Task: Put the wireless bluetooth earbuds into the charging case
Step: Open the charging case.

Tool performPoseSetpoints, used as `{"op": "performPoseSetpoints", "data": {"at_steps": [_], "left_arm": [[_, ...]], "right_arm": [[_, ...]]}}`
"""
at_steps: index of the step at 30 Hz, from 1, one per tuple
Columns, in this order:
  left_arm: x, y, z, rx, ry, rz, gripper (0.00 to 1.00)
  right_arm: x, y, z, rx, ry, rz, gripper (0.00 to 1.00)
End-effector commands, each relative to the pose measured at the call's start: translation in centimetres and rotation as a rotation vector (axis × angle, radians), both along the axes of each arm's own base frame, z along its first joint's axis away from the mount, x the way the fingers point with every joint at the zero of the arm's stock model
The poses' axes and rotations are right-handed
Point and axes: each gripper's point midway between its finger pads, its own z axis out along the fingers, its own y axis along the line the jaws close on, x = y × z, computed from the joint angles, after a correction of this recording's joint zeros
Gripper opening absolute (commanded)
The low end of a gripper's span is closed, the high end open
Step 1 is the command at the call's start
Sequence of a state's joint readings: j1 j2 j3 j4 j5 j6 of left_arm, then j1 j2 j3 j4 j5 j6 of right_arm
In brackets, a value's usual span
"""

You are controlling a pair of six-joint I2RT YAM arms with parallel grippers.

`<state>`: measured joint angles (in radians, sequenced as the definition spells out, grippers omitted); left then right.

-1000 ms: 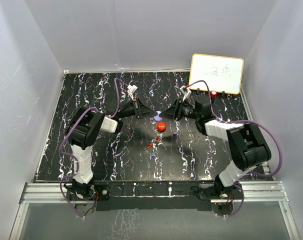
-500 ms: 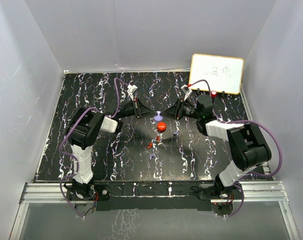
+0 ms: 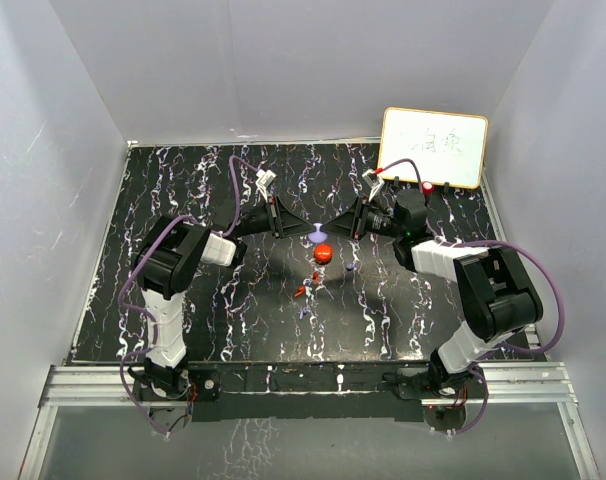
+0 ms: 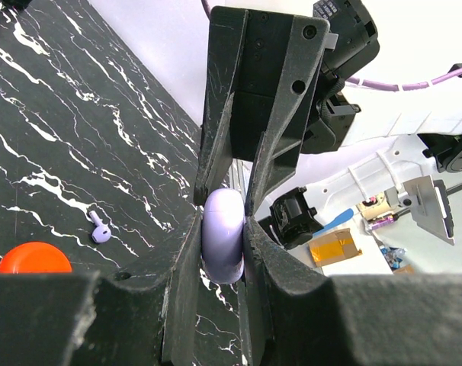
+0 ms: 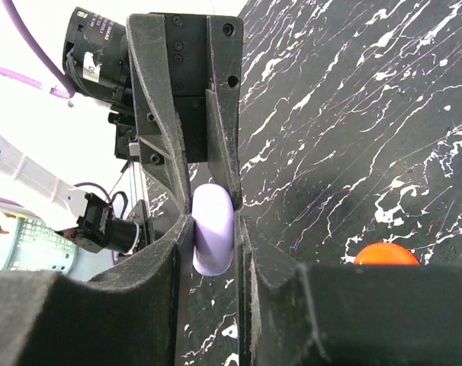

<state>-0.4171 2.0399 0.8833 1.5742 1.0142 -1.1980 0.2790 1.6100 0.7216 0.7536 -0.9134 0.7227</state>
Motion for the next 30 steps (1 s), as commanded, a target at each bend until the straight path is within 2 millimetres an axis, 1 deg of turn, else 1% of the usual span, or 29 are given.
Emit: {"op": "performPoseSetpoints", "data": {"at_steps": [1,4,7,8,9,11,16,17,19,21,23,24,25,26,27,28,30], "left_arm": [[-0.8,-0.4,2.4,-0.041,-0.121,-0.031,0.0],[-0.7,-0.4,2.5,-0.042,-0.121,-0.031,0.0],[-0.4,-0.5,2.5,-0.04,-0.112,-0.027,0.0],[-0.3,-0.5,2.4,-0.039,-0.107,-0.025,0.1],[-0.2,-0.5,2.4,-0.04,-0.1,-0.022,0.26],[-0.1,-0.5,2.4,-0.045,-0.096,-0.01,0.52],[0.9,-0.1,2.0,-0.03,-0.072,0.053,0.97],[1.2,0.1,1.8,-0.023,-0.06,0.076,0.98],[1.8,0.8,1.3,-0.009,-0.033,0.131,0.99],[2.9,1.4,0.5,0.024,0.014,0.214,0.99],[3.6,1.9,-1.1,0.113,0.055,0.286,0.99],[3.9,2.1,-2.5,0.196,0.092,0.326,0.99],[3.7,2.5,-3.7,0.291,0.131,0.351,0.99],[3.9,2.6,-3.7,0.342,0.085,0.385,0.99],[3.5,3.1,-4.8,0.432,0.107,0.404,0.99],[3.5,3.2,-5.0,0.487,0.096,0.426,0.99],[3.4,3.2,-4.8,0.544,0.078,0.444,0.99]], "right_arm": [[0.0,-0.1,1.8,0.03,-0.083,0.01,0.13],[-0.1,-0.1,1.8,0.031,-0.084,0.012,0.06],[-0.1,-0.1,1.8,0.031,-0.086,0.011,0.05],[-0.1,-0.2,1.9,0.031,-0.086,0.005,0.04],[-0.1,-0.3,1.9,0.032,-0.085,-0.001,0.04],[0.0,-0.5,1.8,0.031,-0.083,-0.01,0.03],[0.2,-1.3,2.1,0.031,-0.086,-0.039,0.03],[0.2,-1.5,2.0,0.028,-0.082,-0.048,0.03],[0.4,-1.9,1.9,0.018,-0.079,-0.072,0.03],[0.9,-2.4,1.7,-0.006,-0.079,-0.11,0.02],[1.4,-2.8,1.3,-0.049,-0.079,-0.151,0.02],[1.7,-3.1,1.1,-0.074,-0.078,-0.176,0.02],[2.1,-3.4,1.0,-0.101,-0.08,-0.199,0.02],[2.3,-3.7,0.9,-0.124,-0.084,-0.218,0.02],[2.6,-4.0,0.8,-0.146,-0.088,-0.235,0.02],[2.7,-4.2,0.8,-0.163,-0.091,-0.249,0.02],[3.0,-4.5,0.7,-0.191,-0.093,-0.267,0.02]]}}
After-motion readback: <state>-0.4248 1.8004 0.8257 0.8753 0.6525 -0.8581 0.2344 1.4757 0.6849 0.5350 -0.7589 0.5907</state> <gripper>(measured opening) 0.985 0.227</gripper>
